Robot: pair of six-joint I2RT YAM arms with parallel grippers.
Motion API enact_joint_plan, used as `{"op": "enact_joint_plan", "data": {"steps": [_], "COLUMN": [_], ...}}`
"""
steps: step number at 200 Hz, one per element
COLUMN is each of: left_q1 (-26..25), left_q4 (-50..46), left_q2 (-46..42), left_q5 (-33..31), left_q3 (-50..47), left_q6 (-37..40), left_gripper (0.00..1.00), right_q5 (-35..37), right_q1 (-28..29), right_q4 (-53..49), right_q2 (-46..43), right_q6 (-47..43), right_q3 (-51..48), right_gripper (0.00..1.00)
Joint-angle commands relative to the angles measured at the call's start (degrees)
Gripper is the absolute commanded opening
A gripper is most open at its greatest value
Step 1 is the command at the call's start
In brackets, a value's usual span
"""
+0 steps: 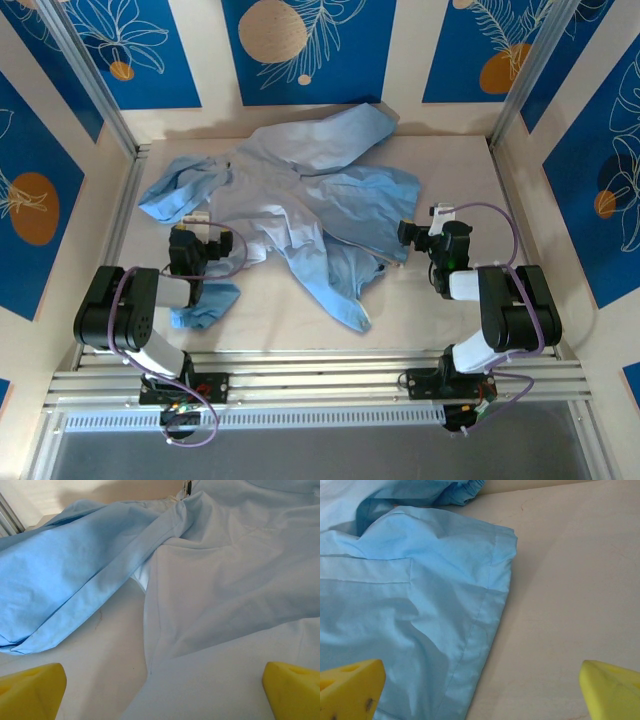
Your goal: Zip up the jacket
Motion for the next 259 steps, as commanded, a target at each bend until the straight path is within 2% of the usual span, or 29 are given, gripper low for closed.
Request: {"op": "enact_joint_plan", "data": {"steps": [1, 92, 104, 130, 156, 177, 208, 236, 259], "left_q1": [0.10, 0.10, 0.10, 0.10, 0.01, -0.02, -1.31, -6.37, -13.71], "left_q4": [0.14, 0.15, -1.51, -8.82, -15.68, -27.05, -36.01, -41.99, -46.39], "left_q2": [-0.22, -0.75, -2.24, -6.28, -10.65, -15.09, -19.19, -21.05, -19.06], "left_q5": [1.30, 2.58, 3.13, -0.38, 1.62, 1.66, 6.30, 9.05, 10.22], "left_q3": [0.41, 0.19, 0.44, 2.60, 4.19, 7.53, 10.15, 11.59, 13.69], "left_q6": [-0.28, -0.03, 0.20, -0.86, -0.30, -3.43, -6.09, -10.01, -14.86], "left_gripper": [1.00, 1.00, 1.00, 1.00, 1.00, 1.00, 0.90, 0.79, 0.71], "right_q5": [-0.51, -0.61, -0.53, -2.05, -3.09, -1.50, 1.15, 2.85, -4.09], "right_q1": [-0.12, -0.18, -0.17, -0.21, 0.66, 2.30, 6.11, 11.54, 11.64], "right_q4": [0.30, 0.31, 0.41, -2.03, -14.72, -27.09, -43.90, -54.57, -60.98], "right_q2": [0.21, 0.13, 0.12, -0.80, -5.24, -6.97, -3.48, 2.08, 7.78], "right_q6": [-1.09, -1.09, -1.09, -1.63, -2.76, -2.08, -0.22, 1.56, 7.80], "right_q3": [0.69, 0.64, 0.52, 1.44, 6.28, 12.52, 24.40, 34.65, 41.10], "right_gripper": [0.99, 0.99, 0.99, 0.99, 0.99, 0.99, 0.99, 0.96, 0.87]}}
